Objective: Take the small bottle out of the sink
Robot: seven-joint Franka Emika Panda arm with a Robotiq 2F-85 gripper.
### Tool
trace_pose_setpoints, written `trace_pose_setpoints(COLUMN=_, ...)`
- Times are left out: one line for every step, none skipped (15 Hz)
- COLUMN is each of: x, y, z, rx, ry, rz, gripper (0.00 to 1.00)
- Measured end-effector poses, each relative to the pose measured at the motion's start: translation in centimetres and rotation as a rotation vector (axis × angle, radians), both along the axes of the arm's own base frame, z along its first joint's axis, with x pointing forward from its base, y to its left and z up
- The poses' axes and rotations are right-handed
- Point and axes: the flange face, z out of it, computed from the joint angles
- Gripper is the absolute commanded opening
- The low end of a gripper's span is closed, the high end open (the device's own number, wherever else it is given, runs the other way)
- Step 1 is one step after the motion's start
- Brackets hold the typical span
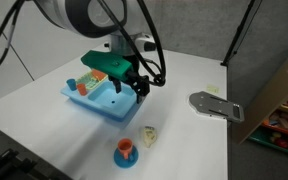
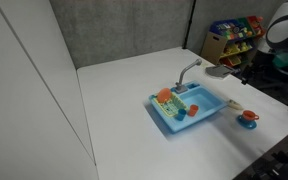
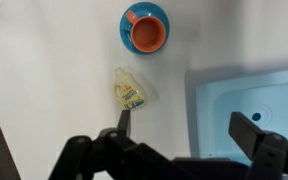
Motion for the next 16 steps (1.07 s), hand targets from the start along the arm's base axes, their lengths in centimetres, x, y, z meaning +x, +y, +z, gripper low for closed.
trace_pose_setpoints(x=-0.3, y=0.4, z=0.9, rx=0.004, ry=-0.002, rz=0.004, gripper=1.00)
trace_pose_setpoints(x=-0.4, y=0.7, z=1.8, rx=0.007, ry=-0.006, rz=0.008, gripper=1.00)
trace_pose_setpoints(x=-0.6, y=1.1, z=2.8, rx=0.009, ry=-0.010, rz=0.012, gripper=1.00)
trace_pose_setpoints(x=-0.7, y=1.4, z=3.7, rx=0.012, ry=-0.012, rz=0.016, gripper=1.00)
trace_pose_setpoints(x=-0.8, y=1.6, z=4.5, rx=0.014, ry=-0.016, rz=0.019, gripper=1.00)
trace_pose_setpoints(x=-0.9, y=1.8, z=5.2, rx=0.016, ry=-0.019, rz=0.021, gripper=1.00)
trace_pose_setpoints(x=-0.9, y=1.9, z=5.8, rx=0.017, ry=-0.022, rz=0.023, gripper=1.00)
trace_pose_setpoints(x=-1.0, y=1.9, z=6.2, rx=0.017, ry=-0.027, rz=0.023, gripper=1.00)
trace_pose_setpoints(x=-1.0, y=2.0, z=6.5, rx=0.017, ry=-0.030, rz=0.023, gripper=1.00)
trace_pose_setpoints(x=-1.0, y=2.0, z=6.5, rx=0.016, ry=-0.032, rz=0.023, gripper=1.00)
trace_pose_setpoints(x=-1.1, y=2.0, z=6.5, rx=0.017, ry=-0.031, rz=0.023, gripper=1.00)
trace_pose_setpoints(x=-1.1, y=2.0, z=6.5, rx=0.017, ry=-0.030, rz=0.023, gripper=1.00)
trace_pose_setpoints(x=-1.1, y=2.0, z=6.5, rx=0.017, ry=-0.030, rz=0.023, gripper=1.00)
trace_pose_setpoints(x=-1.1, y=2.0, z=6.5, rx=0.017, ry=-0.029, rz=0.023, gripper=1.00)
trace_pose_setpoints(x=-1.1, y=2.0, z=6.5, rx=0.017, ry=-0.029, rz=0.023, gripper=1.00)
trace_pose_setpoints(x=-1.1, y=2.0, z=6.4, rx=0.017, ry=-0.029, rz=0.023, gripper=1.00)
